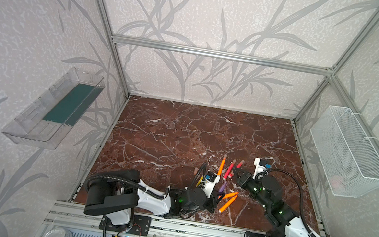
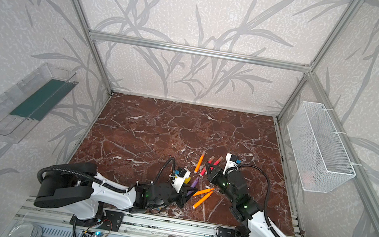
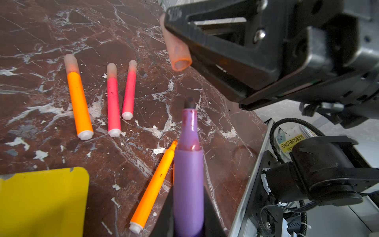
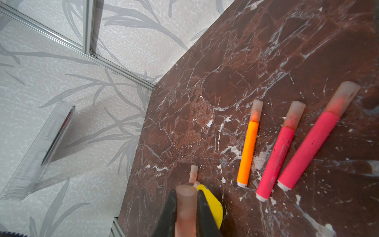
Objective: Insert the pens into the pen caps
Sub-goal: 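Bring the held cap over the purple marker tip with the right gripper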
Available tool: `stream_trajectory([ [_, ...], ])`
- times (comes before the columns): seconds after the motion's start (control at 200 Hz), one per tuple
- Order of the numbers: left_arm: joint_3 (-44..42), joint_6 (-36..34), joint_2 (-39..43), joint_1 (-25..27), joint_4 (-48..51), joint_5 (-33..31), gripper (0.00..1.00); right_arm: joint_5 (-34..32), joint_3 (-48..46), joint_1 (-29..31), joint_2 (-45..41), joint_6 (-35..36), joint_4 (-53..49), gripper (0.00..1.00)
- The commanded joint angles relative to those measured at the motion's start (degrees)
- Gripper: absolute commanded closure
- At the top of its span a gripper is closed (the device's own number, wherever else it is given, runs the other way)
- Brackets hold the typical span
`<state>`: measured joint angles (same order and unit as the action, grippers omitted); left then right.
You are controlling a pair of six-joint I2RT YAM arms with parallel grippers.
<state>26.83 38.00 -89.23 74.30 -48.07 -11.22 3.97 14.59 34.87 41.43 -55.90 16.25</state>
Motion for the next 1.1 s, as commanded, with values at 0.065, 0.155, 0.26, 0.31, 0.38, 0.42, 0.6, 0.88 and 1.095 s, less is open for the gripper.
stream_trajectory([
  [0.065,2.1,0.3,-1.1,0.0,-0.5,-1.8,1.00,1.2,-1.0,-0.1,-2.3,-1.3,1.7,1.00],
  [0.155,2.7,0.2,-1.4,-0.2,-0.4,-1.6,1.00,2.5,-1.8,0.0,-2.3,-2.2,3.4,1.00],
  [0.26,3.4,0.2,-1.3,-0.4,0.1,-1.1,1.00,2.9,-2.4,0.2,-1.9,-2.9,4.4,1.00],
  [0.31,3.6,0.2,-1.2,-0.4,0.2,-1.0,1.00,3.0,-2.6,0.3,-1.9,-3.1,4.6,1.00],
  [0.38,3.6,0.3,-1.4,-0.5,0.0,-1.2,1.00,3.4,-2.8,0.4,-1.9,-3.4,5.1,1.00],
  [0.42,3.6,0.4,-1.5,-0.5,-0.1,-1.4,1.00,3.5,-2.9,0.4,-2.0,-3.5,5.3,1.00],
  [0.6,3.8,1.0,-3.0,-0.9,-0.8,-0.5,1.00,2.9,-2.9,0.7,-2.8,-3.3,4.7,1.00],
  [0.88,3.6,2.1,-4.1,-2.1,-2.9,1.3,1.00,3.2,-3.3,1.8,-3.5,-3.6,5.2,1.00],
  [1.095,2.5,3.6,-4.8,-3.5,-6.1,3.7,1.00,0.8,-3.8,3.3,-3.4,-3.3,5.2,1.00],
])
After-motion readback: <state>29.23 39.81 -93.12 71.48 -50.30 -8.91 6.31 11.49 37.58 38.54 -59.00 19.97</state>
